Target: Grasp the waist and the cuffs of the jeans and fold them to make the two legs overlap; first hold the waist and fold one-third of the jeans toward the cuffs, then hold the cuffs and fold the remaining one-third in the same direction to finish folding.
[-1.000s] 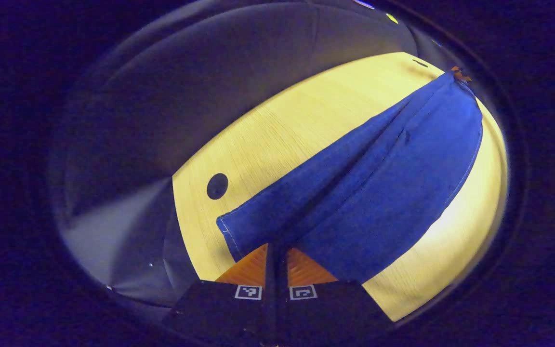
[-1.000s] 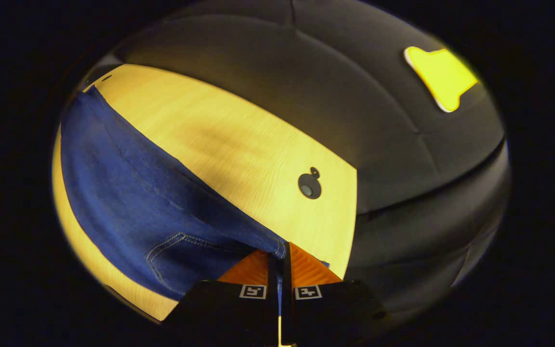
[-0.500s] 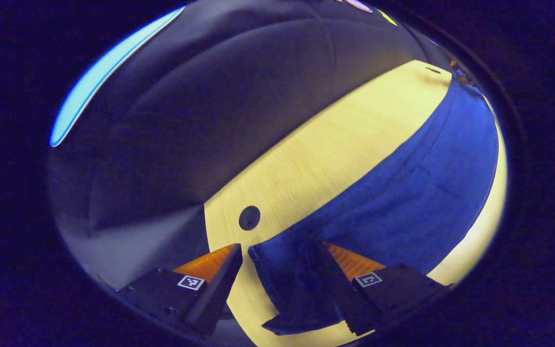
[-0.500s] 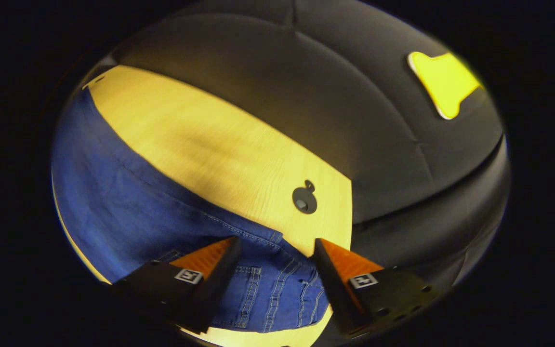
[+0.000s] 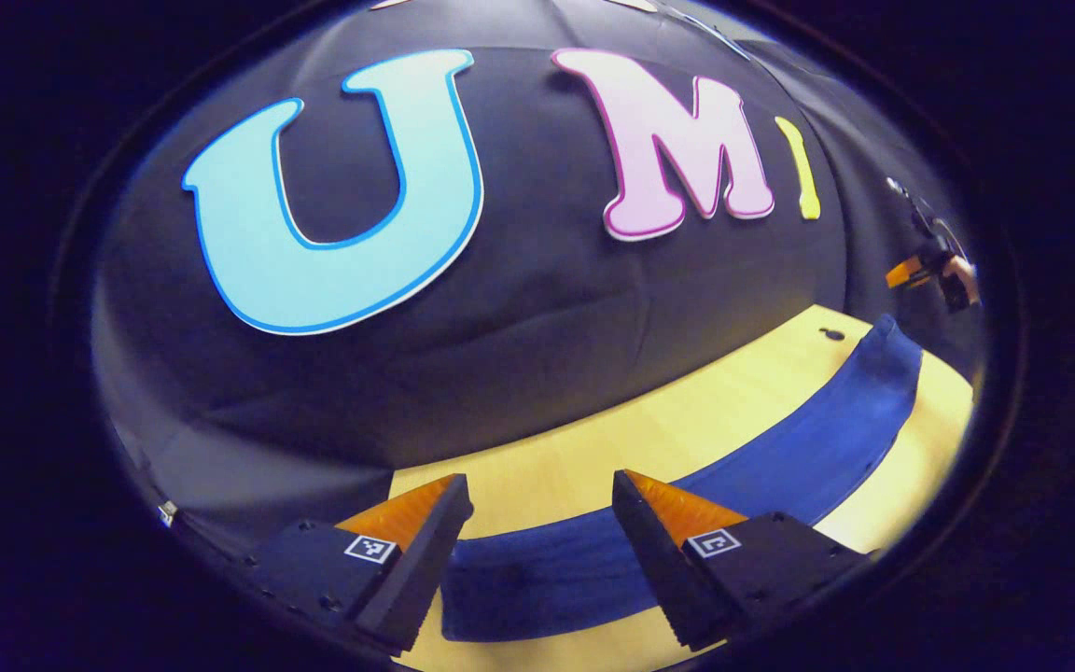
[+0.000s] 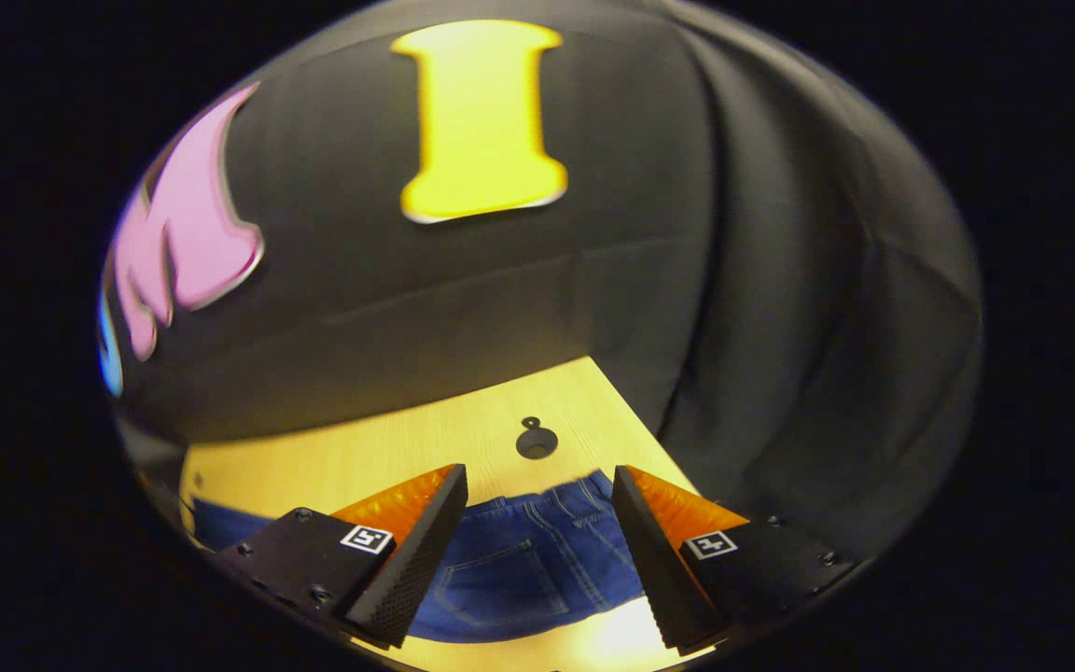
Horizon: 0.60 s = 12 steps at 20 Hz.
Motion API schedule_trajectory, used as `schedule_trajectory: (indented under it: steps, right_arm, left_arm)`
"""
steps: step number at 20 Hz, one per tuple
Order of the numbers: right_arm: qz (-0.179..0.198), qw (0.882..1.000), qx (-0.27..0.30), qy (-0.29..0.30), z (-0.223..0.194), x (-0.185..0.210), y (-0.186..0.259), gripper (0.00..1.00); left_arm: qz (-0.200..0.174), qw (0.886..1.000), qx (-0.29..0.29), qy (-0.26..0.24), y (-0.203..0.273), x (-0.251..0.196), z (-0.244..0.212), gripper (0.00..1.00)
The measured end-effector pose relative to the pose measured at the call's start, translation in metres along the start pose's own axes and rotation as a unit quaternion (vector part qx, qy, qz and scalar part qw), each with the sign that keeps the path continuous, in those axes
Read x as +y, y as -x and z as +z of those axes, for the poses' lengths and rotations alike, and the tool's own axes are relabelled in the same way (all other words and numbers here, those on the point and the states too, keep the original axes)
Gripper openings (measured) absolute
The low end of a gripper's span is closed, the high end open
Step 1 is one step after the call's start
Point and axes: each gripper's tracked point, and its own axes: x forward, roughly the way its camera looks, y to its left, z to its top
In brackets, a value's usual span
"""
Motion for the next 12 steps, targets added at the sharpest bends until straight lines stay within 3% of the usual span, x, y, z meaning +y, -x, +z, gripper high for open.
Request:
schedule_trajectory:
  steps: [2,5,6,7,8,10,12]
  right_arm:
    - [-0.026,0.994,0.021,-0.105,-0.022,-0.04,0.003,0.98]
    - [-0.039,0.973,0.086,-0.211,-0.09,-0.074,-0.011,0.97]
    - [-0.044,0.966,0.107,-0.231,-0.112,-0.077,-0.014,0.97]
    - [-0.048,0.96,0.121,-0.248,-0.127,-0.081,-0.017,0.87]
    - [-0.055,0.954,0.133,-0.264,-0.142,-0.086,-0.024,0.98]
    - [-0.061,0.943,0.155,-0.287,-0.163,-0.087,-0.027,0.98]
    - [-0.07,0.942,0.131,-0.301,-0.158,-0.085,-0.034,0.94]
  left_arm:
    - [0.001,1.0,-0.02,0.016,0.009,-0.001,0.012,0.97]
    - [-0.011,0.999,-0.034,0.035,0.023,-0.002,0.025,0.98]
    - [-0.005,0.999,-0.04,0.031,0.029,-0.005,0.031,0.98]
    - [0.001,0.999,-0.043,0.026,0.034,-0.007,0.033,0.98]
    - [0.003,0.999,-0.042,0.027,0.041,-0.013,0.031,0.98]
    - [0.0,0.999,-0.03,0.036,0.047,-0.019,0.022,0.97]
    - [0.003,0.999,-0.017,0.039,0.047,-0.021,0.015,0.98]
